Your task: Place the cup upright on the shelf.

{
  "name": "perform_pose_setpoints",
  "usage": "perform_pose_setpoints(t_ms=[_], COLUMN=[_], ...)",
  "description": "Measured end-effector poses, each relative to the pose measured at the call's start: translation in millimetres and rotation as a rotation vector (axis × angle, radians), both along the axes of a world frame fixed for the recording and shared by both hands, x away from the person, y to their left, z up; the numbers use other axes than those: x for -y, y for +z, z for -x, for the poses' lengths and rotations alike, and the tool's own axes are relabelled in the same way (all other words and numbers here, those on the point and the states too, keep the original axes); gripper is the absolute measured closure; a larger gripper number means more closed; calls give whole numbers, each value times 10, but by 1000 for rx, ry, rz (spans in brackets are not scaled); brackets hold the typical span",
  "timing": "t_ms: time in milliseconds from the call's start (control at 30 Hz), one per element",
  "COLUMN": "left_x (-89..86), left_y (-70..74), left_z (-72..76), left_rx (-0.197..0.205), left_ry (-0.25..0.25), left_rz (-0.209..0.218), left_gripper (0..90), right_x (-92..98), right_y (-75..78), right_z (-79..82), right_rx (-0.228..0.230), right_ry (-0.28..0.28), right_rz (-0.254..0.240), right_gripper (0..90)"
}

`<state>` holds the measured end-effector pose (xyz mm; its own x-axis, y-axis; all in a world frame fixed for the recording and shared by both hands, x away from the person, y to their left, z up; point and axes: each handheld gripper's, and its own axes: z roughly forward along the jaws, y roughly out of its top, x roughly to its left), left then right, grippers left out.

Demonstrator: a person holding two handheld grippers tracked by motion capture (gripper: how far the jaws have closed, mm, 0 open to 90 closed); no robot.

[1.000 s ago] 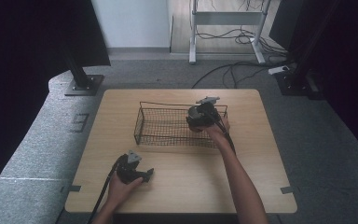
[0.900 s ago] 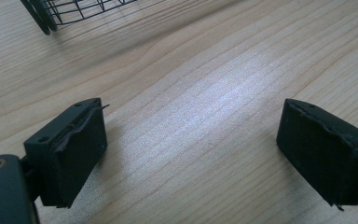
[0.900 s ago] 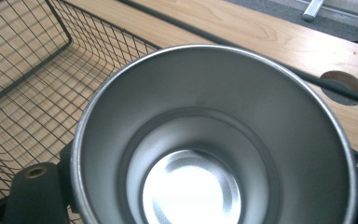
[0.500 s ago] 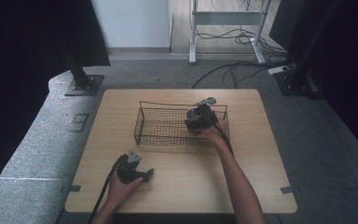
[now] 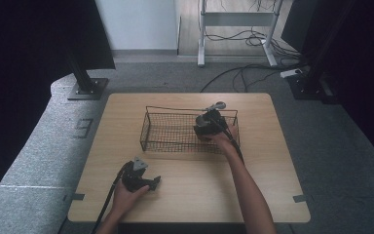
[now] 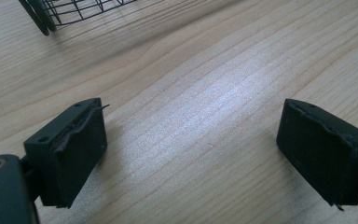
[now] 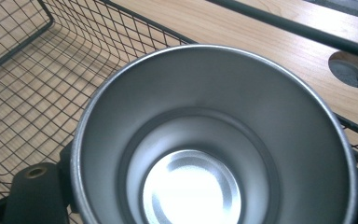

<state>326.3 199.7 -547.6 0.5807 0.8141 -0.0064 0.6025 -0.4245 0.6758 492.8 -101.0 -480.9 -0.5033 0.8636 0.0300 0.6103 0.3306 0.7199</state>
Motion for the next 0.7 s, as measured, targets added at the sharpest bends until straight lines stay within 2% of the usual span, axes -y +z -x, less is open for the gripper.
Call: perform_pose_setpoints(t_ms=[233,600,700], left_x=[0,0,0], left_y=[1,1,1], left_z=[0,0,0], left_rx=[-1,-1,-1], left_ry=[-1,-3,-3], left_rz=[0,0,0], left_gripper=[83,83,83], right_x=[-18,-21,-33], right_y=[-10,-48,-57], right_z=[-11,-94,-102], right_rx=[-9,-80,-88], right_ry=[7,17,23], right_rz=[27,66,69], right_gripper=[180,180,180])
